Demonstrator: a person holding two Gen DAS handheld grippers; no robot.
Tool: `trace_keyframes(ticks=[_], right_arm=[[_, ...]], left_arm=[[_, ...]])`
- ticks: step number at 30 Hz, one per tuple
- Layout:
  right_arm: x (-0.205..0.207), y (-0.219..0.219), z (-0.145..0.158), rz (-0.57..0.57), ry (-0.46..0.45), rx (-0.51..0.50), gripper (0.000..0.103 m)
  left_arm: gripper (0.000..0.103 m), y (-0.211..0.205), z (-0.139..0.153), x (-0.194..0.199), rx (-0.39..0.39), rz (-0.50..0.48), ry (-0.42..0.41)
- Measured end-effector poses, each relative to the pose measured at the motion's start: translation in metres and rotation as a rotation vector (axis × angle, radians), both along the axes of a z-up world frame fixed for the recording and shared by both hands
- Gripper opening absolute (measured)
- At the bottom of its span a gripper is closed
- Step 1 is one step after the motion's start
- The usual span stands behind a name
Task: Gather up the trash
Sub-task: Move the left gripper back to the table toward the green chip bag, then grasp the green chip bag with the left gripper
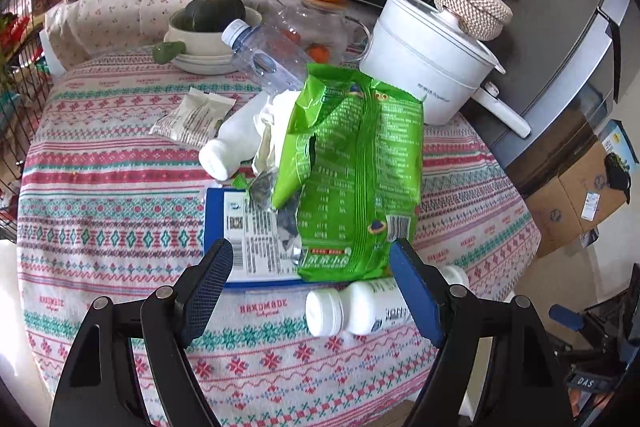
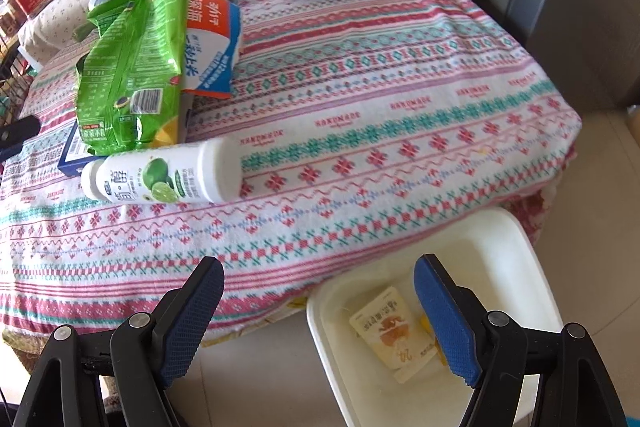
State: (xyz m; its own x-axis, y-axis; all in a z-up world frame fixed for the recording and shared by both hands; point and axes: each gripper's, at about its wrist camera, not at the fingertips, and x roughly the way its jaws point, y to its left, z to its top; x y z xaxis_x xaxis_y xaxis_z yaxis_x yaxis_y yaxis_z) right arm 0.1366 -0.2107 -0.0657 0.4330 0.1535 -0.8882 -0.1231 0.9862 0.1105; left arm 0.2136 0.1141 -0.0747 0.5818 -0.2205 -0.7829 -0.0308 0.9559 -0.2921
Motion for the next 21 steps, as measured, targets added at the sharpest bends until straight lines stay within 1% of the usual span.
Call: trace_keyframes(ticks=[4, 6, 9, 11, 12, 14, 15, 16, 17, 19, 21], right_arm=[[0.009, 0.007, 0.001, 0.014, 0.001, -0.006, 0.082], [0.011, 0.009, 0.003, 0.02, -0.005, -0.011, 0.082], [0.014, 0.01, 0.005, 0.026, -0.014, -0.016, 0.082], [0.016, 0.009, 0.006, 0.027, -0.016, -0.02, 0.082], [0.016, 0.009, 0.005, 0.027, -0.015, -0.022, 0.082], [0.017, 0.009, 0.004, 0.026, -0.01, -0.026, 0.082], [0.018, 0.008, 0.004, 0.025, -0.008, -0.025, 0.082], [0.018, 0.008, 0.003, 0.024, -0.006, -0.025, 0.082], [0.018, 0.008, 0.003, 0.024, -0.005, -0.026, 0.082], [0.017, 0.009, 0.002, 0.022, -0.005, -0.03, 0.082], [0.016, 0.009, 0.002, 0.022, -0.006, -0.032, 0.082]], left_arm=[[0.081, -0.003, -0.014, 0.03, -0.028, 0.008, 0.017], [0.079, -0.005, -0.023, 0.039, -0.042, 0.013, 0.032], [0.067, -0.009, -0.038, 0.048, -0.063, 0.022, 0.072], [0.052, -0.012, -0.044, 0.051, -0.063, 0.019, 0.09], [0.048, -0.013, -0.046, 0.051, -0.061, 0.02, 0.097], [0.029, -0.015, -0.047, 0.05, -0.052, 0.022, 0.097], [0.024, -0.015, -0.046, 0.049, -0.048, 0.027, 0.096], [0.012, -0.015, -0.046, 0.048, -0.046, 0.03, 0.093], [0.003, -0.014, -0.045, 0.048, -0.051, 0.032, 0.093], [0.0, -0.013, -0.043, 0.045, -0.067, 0.035, 0.085], [0.0, -0.012, -0.038, 0.041, -0.063, 0.038, 0.061]])
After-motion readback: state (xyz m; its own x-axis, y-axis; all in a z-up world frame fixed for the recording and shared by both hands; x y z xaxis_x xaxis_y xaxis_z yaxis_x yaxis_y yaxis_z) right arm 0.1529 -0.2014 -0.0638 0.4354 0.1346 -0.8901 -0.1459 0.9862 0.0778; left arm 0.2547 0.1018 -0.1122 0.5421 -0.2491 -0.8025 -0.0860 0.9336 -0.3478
